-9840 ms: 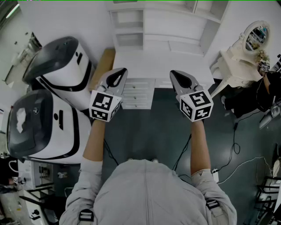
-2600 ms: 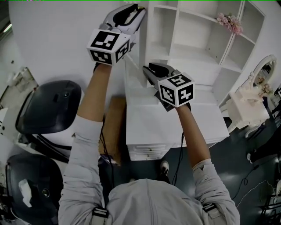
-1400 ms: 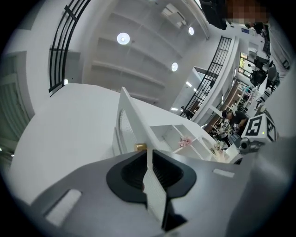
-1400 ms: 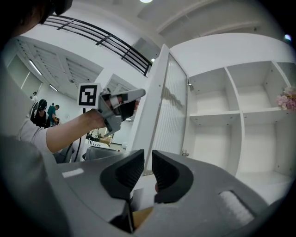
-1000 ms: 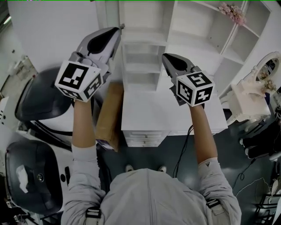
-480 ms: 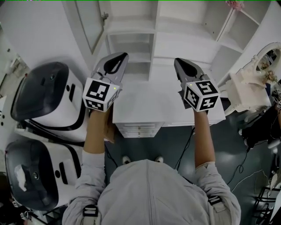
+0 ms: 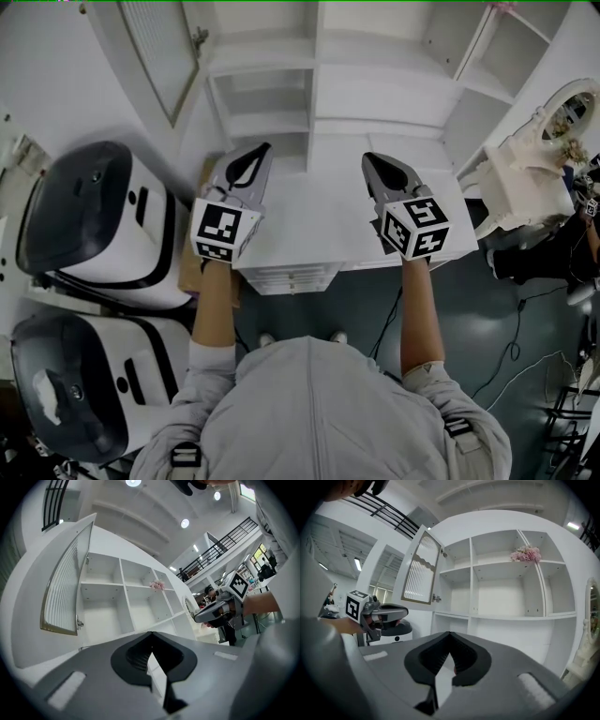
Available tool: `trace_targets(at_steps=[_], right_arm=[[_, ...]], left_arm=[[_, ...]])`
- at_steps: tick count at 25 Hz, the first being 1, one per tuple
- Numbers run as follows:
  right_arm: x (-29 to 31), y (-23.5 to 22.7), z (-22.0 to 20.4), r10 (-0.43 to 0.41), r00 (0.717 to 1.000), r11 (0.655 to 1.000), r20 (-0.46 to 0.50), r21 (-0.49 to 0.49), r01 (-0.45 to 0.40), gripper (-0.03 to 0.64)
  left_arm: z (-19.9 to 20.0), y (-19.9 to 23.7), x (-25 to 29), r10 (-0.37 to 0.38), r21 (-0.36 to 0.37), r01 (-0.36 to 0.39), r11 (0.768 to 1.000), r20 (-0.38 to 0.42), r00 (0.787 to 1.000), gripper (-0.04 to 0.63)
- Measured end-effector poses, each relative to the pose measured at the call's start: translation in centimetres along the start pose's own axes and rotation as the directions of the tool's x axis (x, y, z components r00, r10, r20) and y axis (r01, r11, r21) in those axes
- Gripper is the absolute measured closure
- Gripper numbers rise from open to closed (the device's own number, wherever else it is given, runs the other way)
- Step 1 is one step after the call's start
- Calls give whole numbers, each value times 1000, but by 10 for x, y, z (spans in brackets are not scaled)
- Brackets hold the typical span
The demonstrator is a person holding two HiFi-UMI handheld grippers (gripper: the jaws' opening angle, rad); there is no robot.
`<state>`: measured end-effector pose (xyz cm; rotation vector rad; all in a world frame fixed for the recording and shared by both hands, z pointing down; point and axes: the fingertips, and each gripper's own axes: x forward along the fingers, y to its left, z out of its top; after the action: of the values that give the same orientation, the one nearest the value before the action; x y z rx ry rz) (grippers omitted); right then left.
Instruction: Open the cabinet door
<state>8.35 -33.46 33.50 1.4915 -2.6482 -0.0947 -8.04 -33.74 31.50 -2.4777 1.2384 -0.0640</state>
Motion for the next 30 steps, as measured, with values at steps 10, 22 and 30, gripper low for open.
trace_targets(at_steps=[10,22,30], right_arm=[[-1,4,-11,3,999,1000,-32,-3,-3,617],[-4,7,-18,-4,998,1000,-57,-17,3,617],[1,6,-17,-4,998,1000,-58,-31,2,617]], left_arm=[[-12,-17,6,-58,-26,58,998,-8,998,578],[-20,-27,10,-83,-35,82,996,-20,996,578],[-18,-24,12,-79,-27,78,997,-12,997,578]])
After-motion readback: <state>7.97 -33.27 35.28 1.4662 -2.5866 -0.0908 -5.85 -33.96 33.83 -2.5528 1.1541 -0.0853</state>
